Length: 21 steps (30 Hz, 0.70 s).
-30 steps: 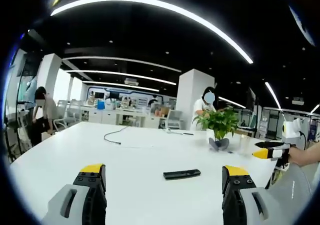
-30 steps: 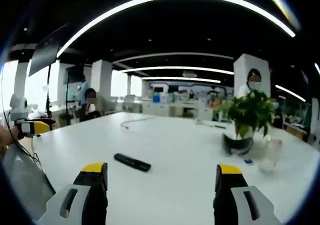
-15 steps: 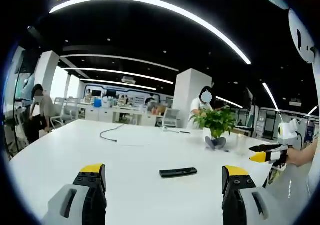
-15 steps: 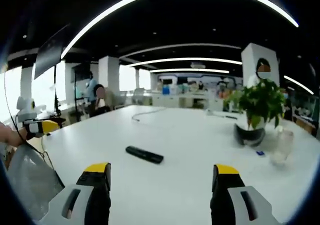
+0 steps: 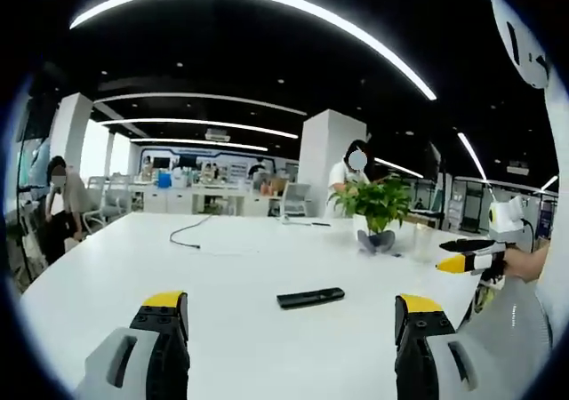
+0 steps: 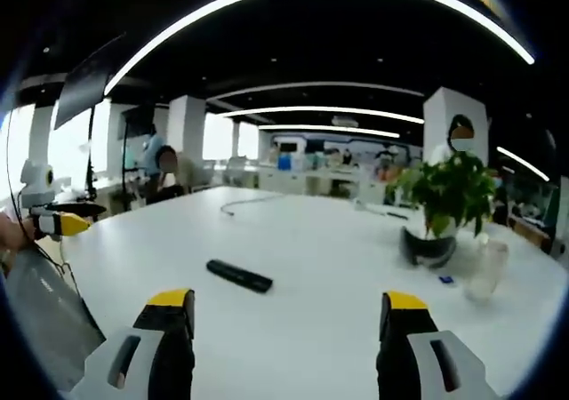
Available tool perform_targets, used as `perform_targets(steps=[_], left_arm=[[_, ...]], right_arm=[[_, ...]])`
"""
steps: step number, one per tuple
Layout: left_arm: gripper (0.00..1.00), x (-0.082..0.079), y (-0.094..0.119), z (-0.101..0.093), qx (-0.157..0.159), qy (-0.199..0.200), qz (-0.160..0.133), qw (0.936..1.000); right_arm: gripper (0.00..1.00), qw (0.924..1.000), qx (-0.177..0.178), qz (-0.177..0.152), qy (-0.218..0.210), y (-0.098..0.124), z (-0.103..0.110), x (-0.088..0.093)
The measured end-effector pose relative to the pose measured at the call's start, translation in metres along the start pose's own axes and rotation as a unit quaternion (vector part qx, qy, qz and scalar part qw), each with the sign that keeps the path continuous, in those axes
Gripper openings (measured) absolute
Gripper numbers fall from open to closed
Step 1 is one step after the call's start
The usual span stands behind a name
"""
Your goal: Press the specified remote control buttons in sequence, fully releasing each button before pressing the next.
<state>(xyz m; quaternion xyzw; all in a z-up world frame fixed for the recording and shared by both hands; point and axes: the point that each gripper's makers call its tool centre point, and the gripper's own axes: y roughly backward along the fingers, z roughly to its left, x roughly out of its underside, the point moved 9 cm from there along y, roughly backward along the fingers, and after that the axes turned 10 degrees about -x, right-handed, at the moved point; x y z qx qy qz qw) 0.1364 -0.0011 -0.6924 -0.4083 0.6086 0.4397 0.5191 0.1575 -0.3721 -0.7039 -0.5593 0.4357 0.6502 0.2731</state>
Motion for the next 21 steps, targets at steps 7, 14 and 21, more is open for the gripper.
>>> perform_targets(steps=[7, 14, 21], left_arm=[[1.0, -0.002, 0.005, 0.011, -0.008, 0.03, -0.02, 0.9993], [1.0, 0.0, 0.003, 0.013, -0.011, 0.031, -0.011, 0.9994], [1.0, 0.004, 0.001, 0.012, -0.001, 0.018, 0.007, 0.9998]], right_arm=[[0.85, 0.9997, 0.007, -0.01, -0.022, 0.001, -0.004, 0.001], [0.84, 0.9998, 0.012, -0.015, -0.008, 0.002, -0.002, -0.001], [0.84, 0.9993, 0.03, -0.019, -0.016, 0.005, -0.005, -0.001]])
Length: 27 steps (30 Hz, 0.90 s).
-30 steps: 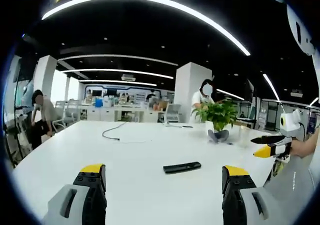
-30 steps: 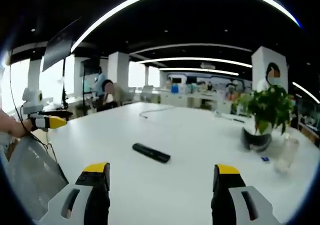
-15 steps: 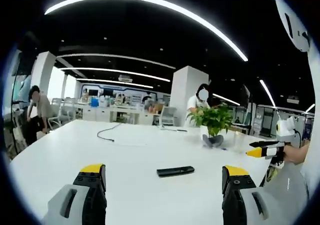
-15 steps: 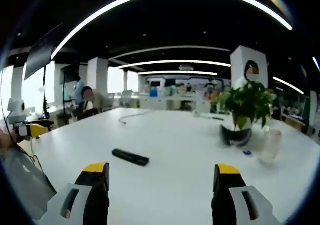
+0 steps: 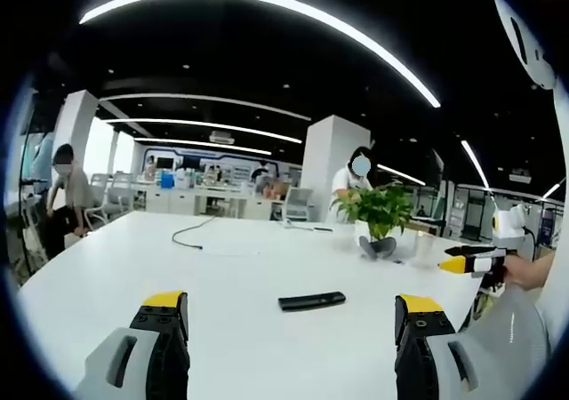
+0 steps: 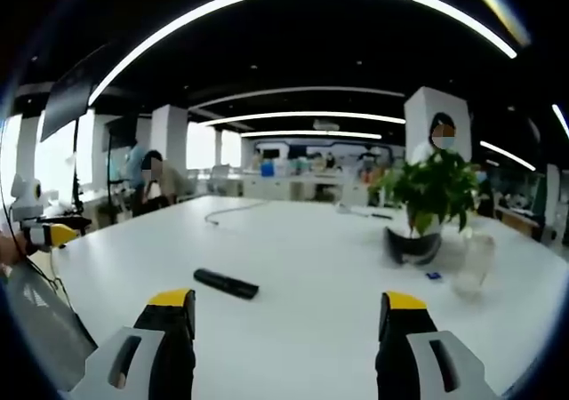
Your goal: Press the specified remote control buttons in sequence, fully releasing each button before pressing the next.
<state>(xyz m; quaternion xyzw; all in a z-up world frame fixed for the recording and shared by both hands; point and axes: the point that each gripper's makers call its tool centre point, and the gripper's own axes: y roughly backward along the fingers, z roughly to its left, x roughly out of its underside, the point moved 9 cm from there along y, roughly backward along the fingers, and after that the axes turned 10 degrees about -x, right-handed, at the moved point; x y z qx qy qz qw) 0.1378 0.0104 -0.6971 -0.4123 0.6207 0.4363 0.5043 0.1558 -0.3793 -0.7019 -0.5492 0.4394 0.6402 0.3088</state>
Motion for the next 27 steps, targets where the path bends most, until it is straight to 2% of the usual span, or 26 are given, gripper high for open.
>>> perform_targets(steps=[8, 10, 13, 19, 21, 22, 25, 27], left_arm=[[1.0, 0.003, 0.0, 0.002, 0.006, 0.002, 0.012, 0.9999], [1.0, 0.005, 0.0, 0.002, 0.021, -0.003, 0.028, 0.9994], [1.0, 0.008, -0.001, -0.002, 0.043, 0.01, 0.048, 0.9979], [1.0, 0.01, -0.006, -0.004, 0.058, 0.012, 0.082, 0.9949], [1.0, 0.014, -0.008, -0.002, 0.058, 0.02, 0.115, 0.9915], [1.0, 0.017, -0.01, -0.001, 0.072, 0.003, 0.143, 0.9871], [1.0, 0.024, -0.019, 0.007, 0.091, -0.067, 0.176, 0.978], [1.0, 0.024, -0.027, 0.005, 0.107, -0.096, 0.198, 0.9696]], right_arm=[[0.83, 0.9999, -0.01, 0.0, -0.002, -0.001, 0.002, 0.0], [0.83, 0.9999, -0.012, 0.001, -0.001, -0.002, 0.002, 0.0], [0.83, 0.9999, -0.012, 0.002, 0.005, -0.002, 0.003, 0.0], [0.82, 0.9999, -0.013, 0.0, 0.003, -0.002, 0.002, 0.0], [0.82, 0.9999, -0.013, 0.001, 0.001, -0.002, 0.002, 0.0], [0.82, 0.9999, -0.013, 0.002, 0.001, -0.002, 0.001, 0.001], [0.81, 0.9999, -0.013, 0.006, 0.001, -0.002, 0.0, 0.002], [0.81, 0.9999, -0.013, 0.01, 0.003, -0.002, 0.0, 0.003]])
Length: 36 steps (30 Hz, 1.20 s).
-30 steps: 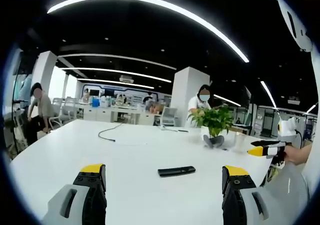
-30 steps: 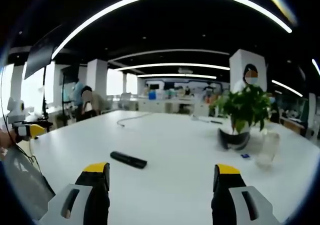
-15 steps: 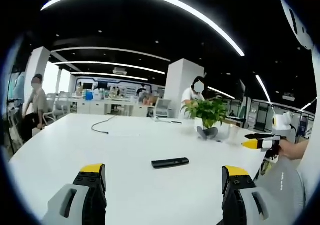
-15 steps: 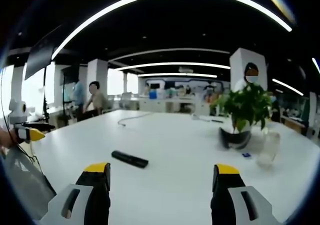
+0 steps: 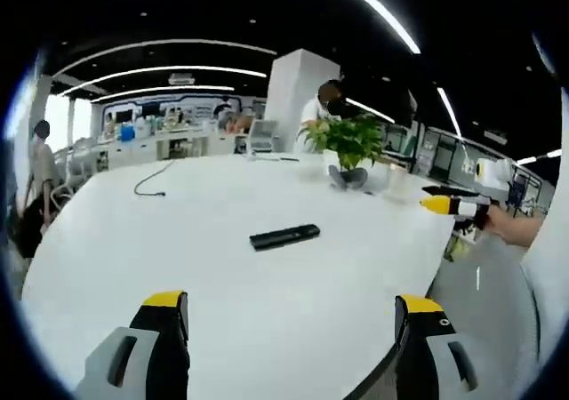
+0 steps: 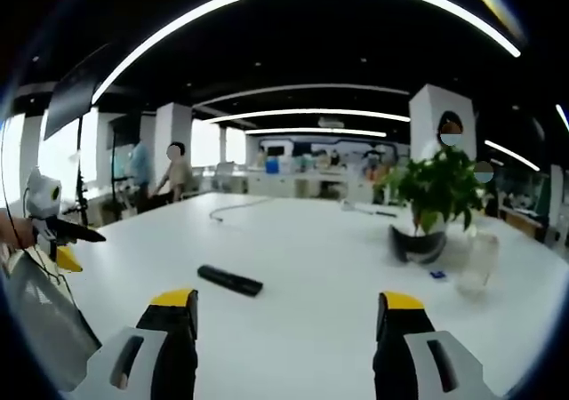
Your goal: Press the specified remote control buttons in sequence, fully releasing each button before pressing the next.
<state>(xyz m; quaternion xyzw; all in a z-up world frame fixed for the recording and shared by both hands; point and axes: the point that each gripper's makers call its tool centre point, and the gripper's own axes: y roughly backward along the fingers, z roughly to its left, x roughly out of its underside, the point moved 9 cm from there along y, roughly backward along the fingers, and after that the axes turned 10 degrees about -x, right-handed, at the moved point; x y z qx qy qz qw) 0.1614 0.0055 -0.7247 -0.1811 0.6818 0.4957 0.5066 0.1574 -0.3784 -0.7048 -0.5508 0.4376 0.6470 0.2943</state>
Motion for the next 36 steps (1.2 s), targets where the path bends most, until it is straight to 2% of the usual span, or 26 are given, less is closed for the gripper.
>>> perform_targets(steps=[2, 5, 8, 9, 10, 11, 12, 14, 15, 16, 18, 21, 26, 29, 36], left_arm=[[1.0, -0.004, -0.006, -0.001, 0.016, -0.013, 0.021, 0.9996], [1.0, -0.015, -0.021, -0.001, 0.033, -0.037, 0.031, 0.9983], [1.0, -0.028, -0.039, -0.004, 0.059, -0.084, 0.051, 0.9935], [0.92, -0.029, -0.043, -0.004, 0.067, -0.101, 0.072, 0.9901], [0.84, -0.033, -0.049, -0.004, 0.078, -0.139, 0.088, 0.9833], [0.8, -0.036, -0.054, -0.004, 0.078, -0.168, 0.092, 0.9785], [0.83, -0.039, -0.059, -0.005, 0.076, -0.187, 0.093, 0.975], [0.91, -0.043, -0.071, -0.011, 0.099, -0.217, 0.104, 0.9655], [0.9, -0.044, -0.079, -0.013, 0.116, -0.23, 0.123, 0.9583], [0.89, -0.046, -0.085, -0.014, 0.119, -0.249, 0.131, 0.9523], [0.88, -0.047, -0.093, -0.016, 0.129, -0.265, 0.131, 0.9467], [0.88, -0.049, -0.111, -0.019, 0.151, -0.266, 0.152, 0.9398], [0.86, -0.052, -0.13, -0.023, 0.186, -0.233, 0.195, 0.9343], [0.83, -0.058, -0.143, -0.017, 0.188, -0.228, 0.203, 0.9333], [0.83, -0.073, -0.165, -0.009, 0.201, -0.186, 0.217, 0.937]], right_arm=[[0.81, 1.0, -0.001, 0.002, -0.001, 0.0, 0.0, 0.001], [0.8, 1.0, -0.001, -0.002, 0.002, 0.0, -0.001, 0.0], [0.79, 1.0, 0.002, -0.003, 0.002, 0.001, -0.001, 0.0], [0.79, 1.0, 0.003, -0.003, 0.001, 0.002, -0.002, 0.0], [0.79, 1.0, 0.004, -0.004, 0.0, 0.002, -0.002, 0.0], [0.79, 1.0, 0.005, -0.004, -0.001, 0.002, -0.003, 0.0], [0.79, 1.0, 0.006, -0.005, -0.002, 0.002, -0.003, 0.0], [0.79, 1.0, 0.007, -0.004, -0.004, 0.003, -0.003, 0.001], [0.79, 1.0, 0.008, -0.004, -0.005, 0.003, -0.004, 0.001], [0.79, 1.0, 0.008, -0.004, -0.005, 0.003, -0.003, 0.0], [0.79, 0.9999, 0.008, -0.004, -0.005, 0.003, -0.003, 0.0], [0.78, 0.9999, 0.009, -0.004, -0.004, 0.003, -0.002, -0.001], [0.75, 1.0, 0.003, -0.006, -0.005, 0.003, 0.0, -0.002], [0.73, 0.9997, -0.01, -0.001, -0.02, 0.001, 0.001, 0.0], [0.71, 0.999, -0.03, 0.019, -0.028, -0.002, 0.005, 0.003]])
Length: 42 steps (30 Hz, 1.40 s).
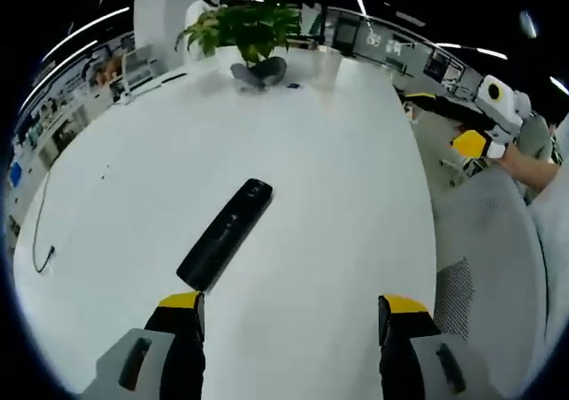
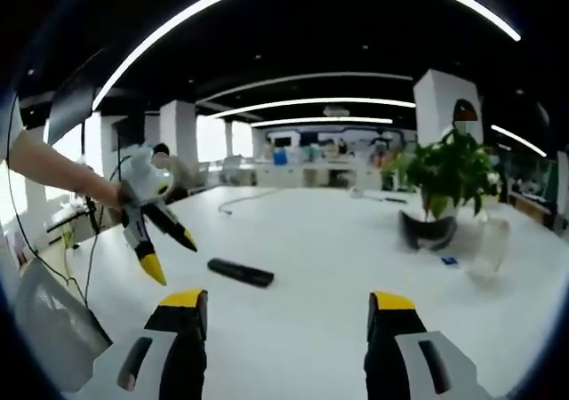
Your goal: Press the specified remote control buttons in sequence, fully releasing each button before pressing the next.
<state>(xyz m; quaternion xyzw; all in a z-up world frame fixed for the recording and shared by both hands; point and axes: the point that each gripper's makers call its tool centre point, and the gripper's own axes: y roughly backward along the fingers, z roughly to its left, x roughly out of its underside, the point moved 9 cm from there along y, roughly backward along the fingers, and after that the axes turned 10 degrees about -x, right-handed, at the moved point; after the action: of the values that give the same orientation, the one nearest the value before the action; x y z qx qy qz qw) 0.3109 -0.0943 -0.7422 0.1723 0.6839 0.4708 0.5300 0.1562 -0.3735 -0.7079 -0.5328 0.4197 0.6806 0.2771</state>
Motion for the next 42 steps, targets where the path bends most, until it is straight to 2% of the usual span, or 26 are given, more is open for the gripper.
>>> perform_targets(steps=[6, 7, 9, 11, 16, 21, 26, 30, 34, 37, 42], left_arm=[[0.8, -0.009, -0.016, 0.017, -0.003, 0.006, 0.017, 0.9998], [0.8, -0.01, -0.018, 0.018, 0.006, 0.017, 0.016, 0.9997], [0.8, -0.011, -0.023, 0.021, 0.021, 0.073, 0.01, 0.9971], [0.8, -0.013, -0.027, 0.024, 0.024, 0.086, 0.001, 0.996], [0.79, -0.013, -0.036, 0.033, 0.003, 0.058, 0.018, 0.9981], [0.78, -0.018, -0.047, 0.039, 0.008, 0.057, 0.025, 0.9981], [0.76, -0.024, -0.053, 0.044, -0.001, 0.032, 0.031, 0.999], [0.76, -0.029, -0.056, 0.049, -0.001, 0.041, 0.022, 0.9989], [0.74, -0.028, -0.061, 0.052, -0.008, 0.026, 0.033, 0.9991], [0.73, -0.028, -0.065, 0.055, -0.013, 0.019, 0.042, 0.9989], [0.68, -0.028, -0.073, 0.055, -0.009, 0.008, 0.049, 0.9987]], right_arm=[[0.7, 1.0, -0.003, 0.003, -0.007, 0.0, -0.001, 0.001], [0.7, 1.0, -0.003, 0.003, -0.007, 0.0, 0.0, 0.001], [0.7, 1.0, -0.003, 0.005, -0.004, 0.0, 0.0, 0.001], [0.69, 1.0, -0.004, 0.007, -0.003, -0.001, 0.0, 0.002], [0.69, 0.9999, -0.001, 0.006, -0.009, 0.0, -0.002, 0.002], [0.67, 0.9999, 0.001, 0.005, -0.016, 0.001, -0.004, 0.003], [0.67, 0.9999, 0.0, 0.007, -0.015, 0.0, -0.004, 0.003], [0.67, 0.9998, -0.002, 0.011, -0.014, 0.0, -0.004, 0.004], [0.65, 0.9998, -0.001, 0.016, -0.014, 0.0, -0.005, 0.005], [0.62, 0.9998, 0.009, 0.006, -0.016, 0.002, -0.008, 0.004], [0.62, 0.9997, 0.014, 0.005, -0.022, 0.002, -0.009, 0.005]])
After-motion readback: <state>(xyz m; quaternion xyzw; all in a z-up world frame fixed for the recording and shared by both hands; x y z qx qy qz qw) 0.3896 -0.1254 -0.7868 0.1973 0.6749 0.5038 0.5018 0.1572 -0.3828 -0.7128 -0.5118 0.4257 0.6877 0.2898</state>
